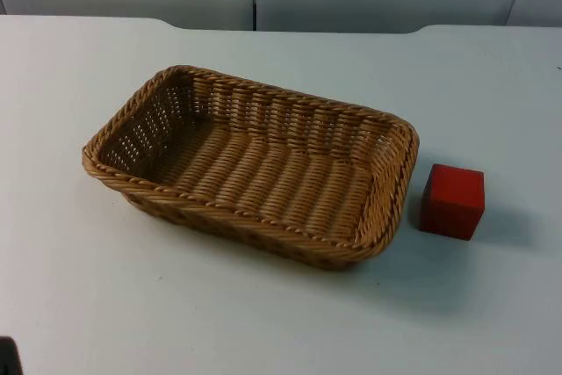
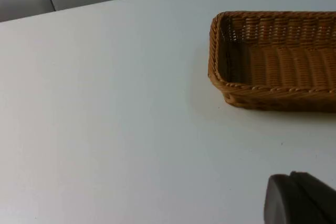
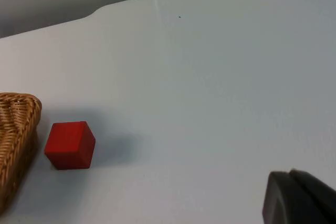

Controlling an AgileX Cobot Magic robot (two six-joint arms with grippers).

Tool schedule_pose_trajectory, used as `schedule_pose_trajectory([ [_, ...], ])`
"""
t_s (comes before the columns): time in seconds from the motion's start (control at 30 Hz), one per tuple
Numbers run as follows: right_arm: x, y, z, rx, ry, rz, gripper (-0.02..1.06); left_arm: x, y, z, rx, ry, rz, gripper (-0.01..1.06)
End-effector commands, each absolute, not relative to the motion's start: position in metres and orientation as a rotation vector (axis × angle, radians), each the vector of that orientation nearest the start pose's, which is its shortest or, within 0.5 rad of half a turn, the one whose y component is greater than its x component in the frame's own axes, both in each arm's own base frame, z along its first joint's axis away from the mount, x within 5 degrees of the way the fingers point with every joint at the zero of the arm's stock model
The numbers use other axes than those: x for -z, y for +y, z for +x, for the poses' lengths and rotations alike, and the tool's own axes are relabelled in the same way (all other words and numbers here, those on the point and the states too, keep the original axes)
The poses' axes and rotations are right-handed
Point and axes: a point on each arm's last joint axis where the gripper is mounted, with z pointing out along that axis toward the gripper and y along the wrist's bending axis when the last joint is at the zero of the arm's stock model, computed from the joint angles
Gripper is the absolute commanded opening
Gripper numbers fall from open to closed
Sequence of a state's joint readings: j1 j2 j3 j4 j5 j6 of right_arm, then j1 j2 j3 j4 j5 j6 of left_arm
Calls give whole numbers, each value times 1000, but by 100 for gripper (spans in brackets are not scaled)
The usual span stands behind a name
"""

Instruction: Pick up the basket with the left hand and place the cube into the basket with the right hand.

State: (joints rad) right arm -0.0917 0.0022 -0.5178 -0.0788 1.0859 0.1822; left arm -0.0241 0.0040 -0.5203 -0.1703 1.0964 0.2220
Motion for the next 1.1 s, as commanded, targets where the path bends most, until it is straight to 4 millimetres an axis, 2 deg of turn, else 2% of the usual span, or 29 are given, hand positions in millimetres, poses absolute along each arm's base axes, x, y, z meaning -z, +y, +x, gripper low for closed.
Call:
schedule_pose_trajectory([
  [0.0, -279, -5, -8, 41, 2030, 283, 0, -281, -14, -9, 102, 2022, 265, 0],
  [0.17, -279, -5, -8, 41, 2030, 283, 0, -300, -22, -6, 210, 2023, 286, 0],
  [0.27, -279, -5, -8, 41, 2030, 283, 0, -319, -24, 11, 184, 2058, 373, 1],
  [0.33, -279, -5, -8, 41, 2030, 283, 0, -331, -24, 29, 174, 2058, 390, 9],
  [0.37, -279, -5, -8, 41, 2030, 283, 0, -334, -26, 40, 193, 2068, 400, 17],
  [0.4, -279, -5, -8, 41, 2030, 283, 0, -334, -26, 40, 193, 2068, 400, 17],
  [0.43, -279, -5, -8, 41, 2030, 283, 0, -335, -27, 49, 211, 2082, 407, 22],
  [0.47, -279, -5, -8, 41, 2030, 283, 0, -335, -29, 61, 231, 2095, 420, 33],
  [0.53, -279, -5, -8, 41, 2030, 283, 0, -331, -34, 88, 315, 2159, 389, 57],
  [0.57, -279, -5, -8, 41, 2030, 283, 0, -324, -36, 112, 375, 2225, 351, 71],
  [0.6, -279, -5, -8, 41, 2030, 283, 0, -324, -36, 112, 375, 2225, 351, 71],
  [0.63, -279, -5, -8, 38, 2031, 282, 0, -321, -37, 120, 392, 2248, 335, 72],
  [0.67, -279, -5, -8, 38, 2031, 282, 0, -309, -39, 144, 435, 2314, 315, 72],
  [0.73, -279, -5, -8, 38, 2031, 282, 0, -296, -41, 165, 463, 2364, 331, 71],
  [0.77, -279, -5, -8, 38, 2031, 282, 0, -282, -44, 185, 503, 2408, 352, 71],
  [0.8, -279, -5, -8, 38, 2031, 282, 0, -282, -44, 185, 503, 2408, 352, 71],
  [0.83, -279, -5, -8, 38, 2031, 282, 0, -275, -45, 194, 521, 2438, 363, 70],
  [0.9, -279, -5, -8, 38, 2031, 282, 0, -258, -51, 225, 587, 2496, 427, 70],
  [0.93, -279, -5, -8, 38, 2031, 282, 0, -255, -54, 239, 598, 2506, 457, 70],
  [0.97, -279, -5, -8, 38, 2031, 282, 0, -255, -54, 239, 598, 2506, 457, 70],
  [1.07, -279, -5, -8, 38, 2031, 282, 0, -250, -66, 270, 597, 2518, 526, 70],
])
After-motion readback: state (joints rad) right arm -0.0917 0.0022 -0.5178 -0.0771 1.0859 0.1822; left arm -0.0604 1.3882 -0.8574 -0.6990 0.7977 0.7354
